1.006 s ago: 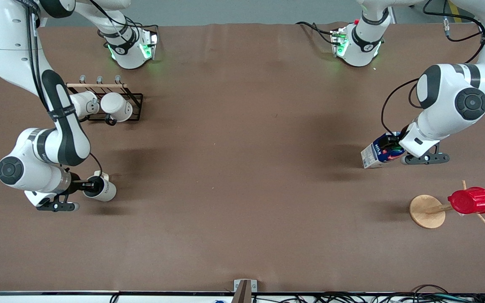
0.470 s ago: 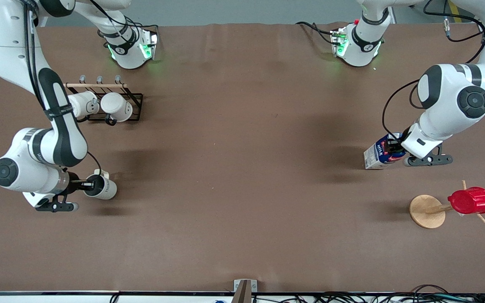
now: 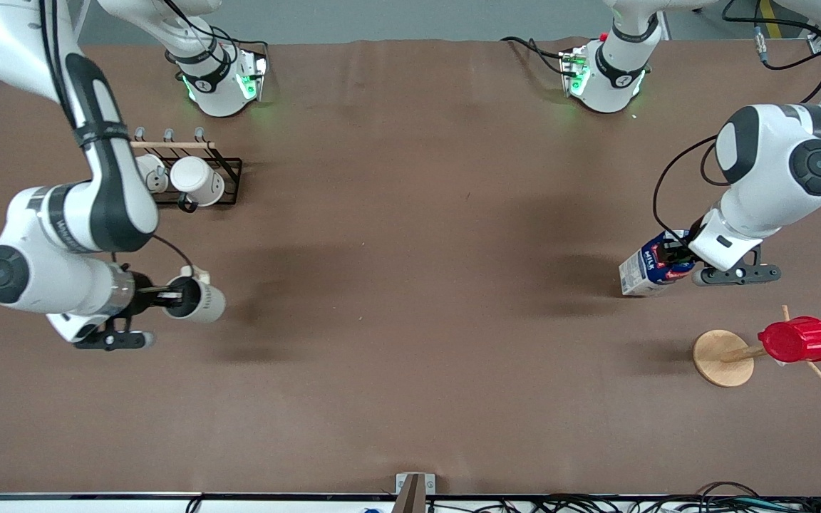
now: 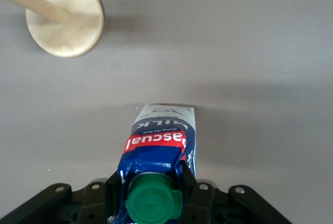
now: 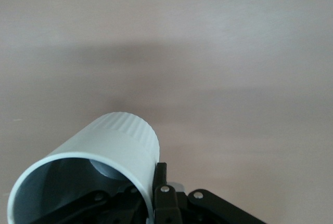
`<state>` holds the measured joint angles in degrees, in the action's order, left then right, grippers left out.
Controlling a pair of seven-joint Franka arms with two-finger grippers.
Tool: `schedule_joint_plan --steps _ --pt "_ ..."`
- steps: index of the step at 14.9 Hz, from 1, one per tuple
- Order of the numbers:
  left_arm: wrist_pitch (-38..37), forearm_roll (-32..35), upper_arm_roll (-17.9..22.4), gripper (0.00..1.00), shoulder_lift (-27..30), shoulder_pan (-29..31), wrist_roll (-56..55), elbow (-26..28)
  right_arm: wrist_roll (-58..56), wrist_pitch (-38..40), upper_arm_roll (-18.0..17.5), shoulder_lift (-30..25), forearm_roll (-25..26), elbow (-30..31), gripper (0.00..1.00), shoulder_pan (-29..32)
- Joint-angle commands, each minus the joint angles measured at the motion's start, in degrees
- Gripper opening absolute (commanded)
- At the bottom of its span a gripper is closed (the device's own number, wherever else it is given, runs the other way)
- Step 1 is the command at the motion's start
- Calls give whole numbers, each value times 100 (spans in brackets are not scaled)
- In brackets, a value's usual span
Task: Place cup and milk on table
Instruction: 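Grasp the grey mug rim with the right gripper, then carry the mug and the carton toward each other at table center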
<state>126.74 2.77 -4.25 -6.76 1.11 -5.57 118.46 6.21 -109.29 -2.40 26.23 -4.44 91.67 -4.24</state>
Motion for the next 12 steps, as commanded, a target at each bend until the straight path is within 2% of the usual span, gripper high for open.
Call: schedule_joint_plan --steps 1,5,10,12 --pt "-246 48 -76 3 70 -49 30 -419 1150 -92 -602 -127 -30 263 0 -120" --pt "-359 75 -471 2 78 -84 -58 -693 2716 -575 -1349 -57 49 299 0 -559" --pt "-747 83 -937 1 -62 -259 -496 -1149 4526 -1497 -2194 644 1084 299 0 -955" --pt "-756 83 -946 1 -185 -575 -848 -1316 5151 -1840 -2335 917 1410 281 0 -1104"
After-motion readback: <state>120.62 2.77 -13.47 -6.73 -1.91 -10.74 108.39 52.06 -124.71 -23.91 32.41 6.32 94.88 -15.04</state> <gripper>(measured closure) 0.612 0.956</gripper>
